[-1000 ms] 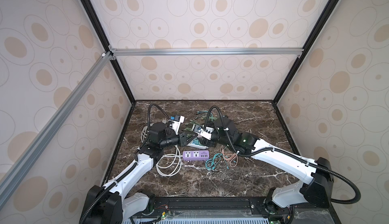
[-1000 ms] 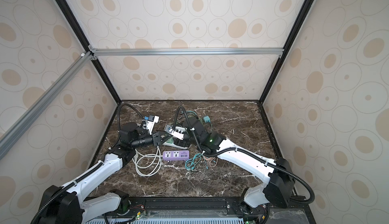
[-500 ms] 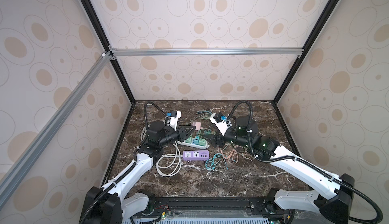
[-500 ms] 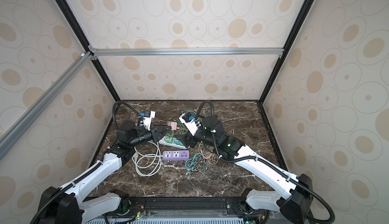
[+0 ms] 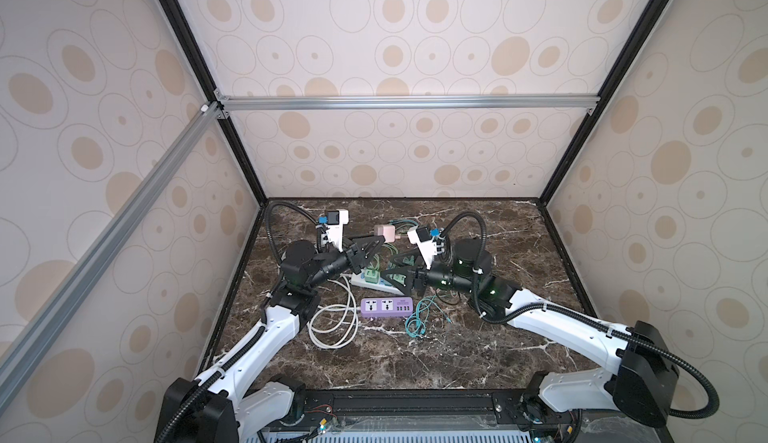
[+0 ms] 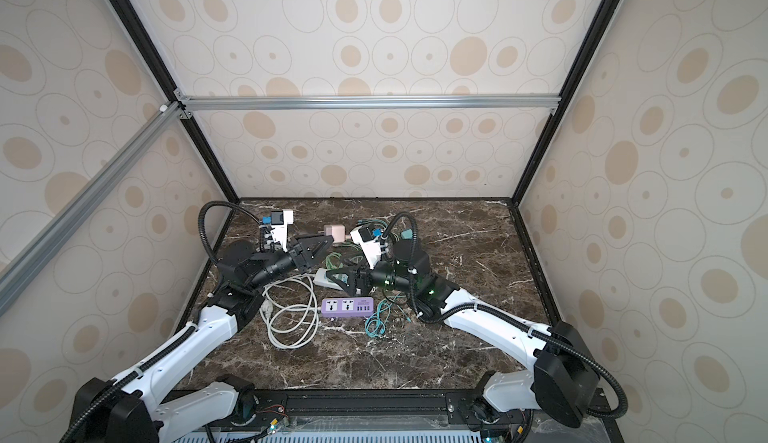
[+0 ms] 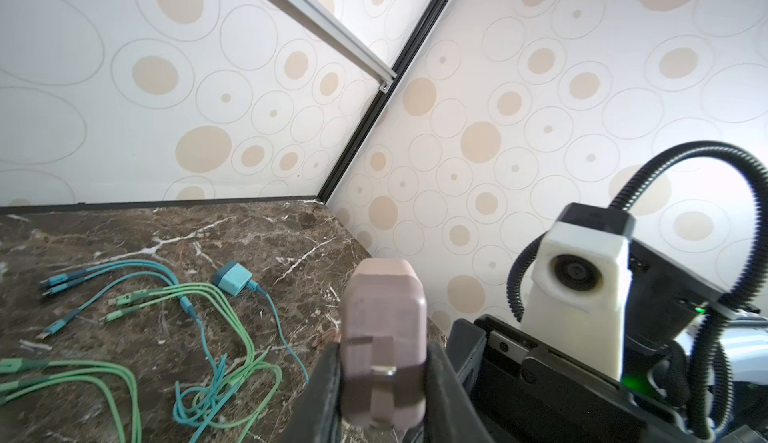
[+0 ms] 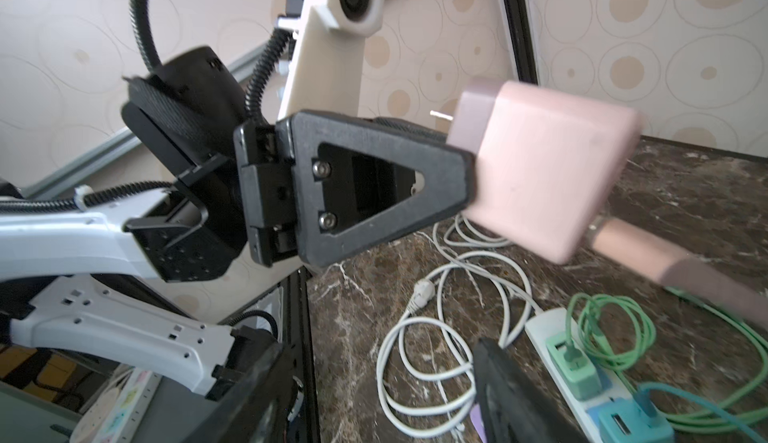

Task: Insert the plug
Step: 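Raise and rotate the pink charger prongs-down between both grippers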

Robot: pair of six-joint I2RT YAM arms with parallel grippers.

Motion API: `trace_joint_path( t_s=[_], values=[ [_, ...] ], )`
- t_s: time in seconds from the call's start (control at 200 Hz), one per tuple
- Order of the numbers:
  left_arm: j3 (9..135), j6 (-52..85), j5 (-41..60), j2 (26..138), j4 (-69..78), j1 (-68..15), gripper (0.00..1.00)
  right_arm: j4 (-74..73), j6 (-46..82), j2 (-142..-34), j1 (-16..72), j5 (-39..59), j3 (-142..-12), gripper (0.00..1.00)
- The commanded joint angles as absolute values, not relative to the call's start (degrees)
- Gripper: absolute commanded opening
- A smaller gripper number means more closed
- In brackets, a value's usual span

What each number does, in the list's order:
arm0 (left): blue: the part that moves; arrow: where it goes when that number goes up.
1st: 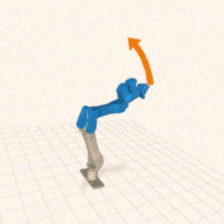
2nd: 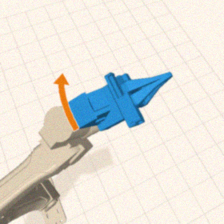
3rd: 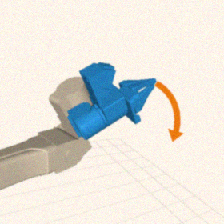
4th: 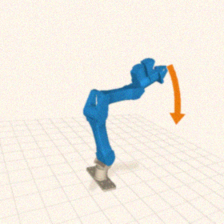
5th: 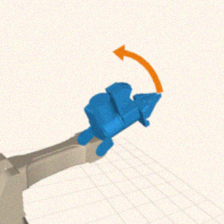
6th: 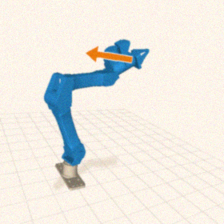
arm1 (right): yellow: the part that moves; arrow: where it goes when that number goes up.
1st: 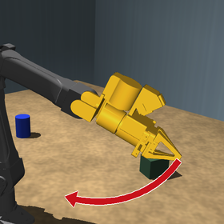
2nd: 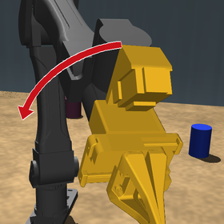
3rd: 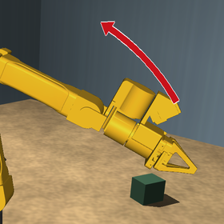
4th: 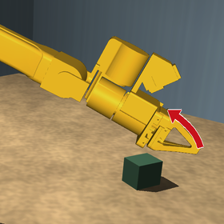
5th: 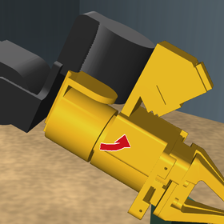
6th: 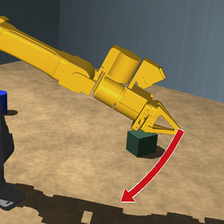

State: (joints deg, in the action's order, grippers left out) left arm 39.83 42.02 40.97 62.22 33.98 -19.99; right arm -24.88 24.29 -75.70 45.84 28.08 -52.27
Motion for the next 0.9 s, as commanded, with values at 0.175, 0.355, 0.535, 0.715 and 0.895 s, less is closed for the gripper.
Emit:
trace_joint_path(
  t_s=[0.175,0.355,0.535,0.715,0.895],
  values=[
    [39.72,47.38,45.59,61.13,46.26,-20.04,0.0,-42.74,35.56,-76.29,41.79,32.16,-48.17,0.73],
    [39.04,51.75,50.15,62.04,54.83,-20.03,0.0,-50.62,40.56,-77.79,39.62,34.4,-47.91,0.73],
    [37.45,55.15,51.49,62.57,60.87,-20.06,0.0,-56.38,43.21,-80.12,39.19,39.23,-50.02,0.71],
    [36.4,58.69,53.07,63.36,66.77,-20.12,0.0,-58.53,43.97,-80.51,39.24,39.81,-50.3,0.66],
    [35.82,58.59,52.52,63.37,67.58,-20.08,0.0,-58.2,43.09,-80.12,39.17,40.32,-50.82,0.62]
  ],
)
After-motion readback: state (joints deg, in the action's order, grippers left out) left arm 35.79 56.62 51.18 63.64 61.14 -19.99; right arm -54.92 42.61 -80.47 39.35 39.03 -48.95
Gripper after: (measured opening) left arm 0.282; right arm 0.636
